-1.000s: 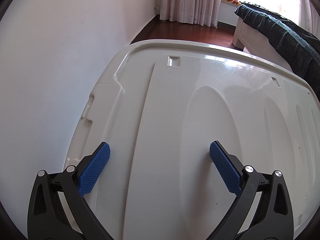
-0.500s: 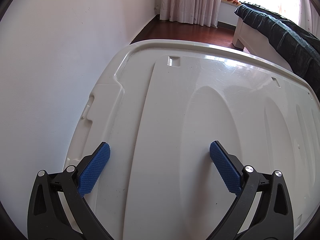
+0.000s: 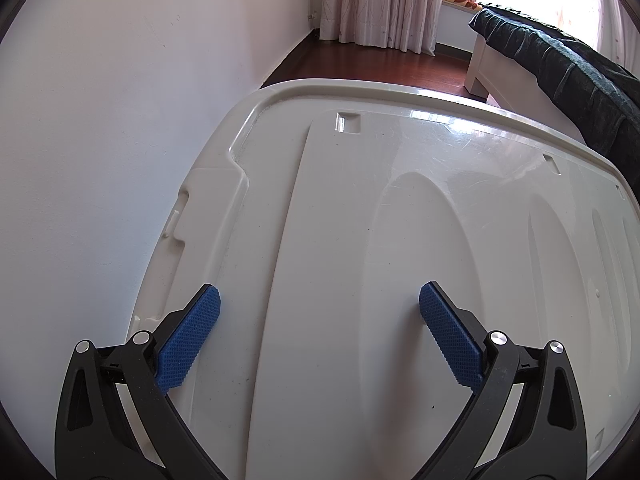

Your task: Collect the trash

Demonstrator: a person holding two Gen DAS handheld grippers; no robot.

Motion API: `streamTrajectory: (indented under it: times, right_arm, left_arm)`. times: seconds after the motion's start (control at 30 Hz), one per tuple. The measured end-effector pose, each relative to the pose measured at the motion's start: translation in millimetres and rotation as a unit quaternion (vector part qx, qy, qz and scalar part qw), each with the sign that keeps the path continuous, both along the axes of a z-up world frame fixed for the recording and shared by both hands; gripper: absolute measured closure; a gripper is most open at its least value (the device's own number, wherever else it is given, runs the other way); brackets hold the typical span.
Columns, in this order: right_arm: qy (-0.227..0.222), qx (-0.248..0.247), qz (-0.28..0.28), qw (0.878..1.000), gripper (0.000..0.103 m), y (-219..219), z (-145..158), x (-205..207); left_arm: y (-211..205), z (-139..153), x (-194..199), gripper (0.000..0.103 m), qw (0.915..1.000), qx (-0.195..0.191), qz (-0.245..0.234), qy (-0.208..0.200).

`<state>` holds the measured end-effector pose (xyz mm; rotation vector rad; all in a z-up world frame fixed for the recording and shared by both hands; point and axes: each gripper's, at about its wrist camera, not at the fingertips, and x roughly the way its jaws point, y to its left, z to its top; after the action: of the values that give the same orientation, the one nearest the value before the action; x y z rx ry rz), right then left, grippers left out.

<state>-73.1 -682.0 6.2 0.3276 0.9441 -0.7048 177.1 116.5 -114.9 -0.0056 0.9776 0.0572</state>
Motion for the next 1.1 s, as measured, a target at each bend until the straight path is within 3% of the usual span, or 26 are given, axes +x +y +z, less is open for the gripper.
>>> streamTrajectory:
  times: [1.1]
  right_arm:
    - [0.000, 0.000, 0.000, 1.000, 0.004, -0.2, -0.2, 0.1]
  left_arm:
    - [-0.1, -0.1, 0.3, 0.006, 1.0000, 0.000, 0.000, 0.000]
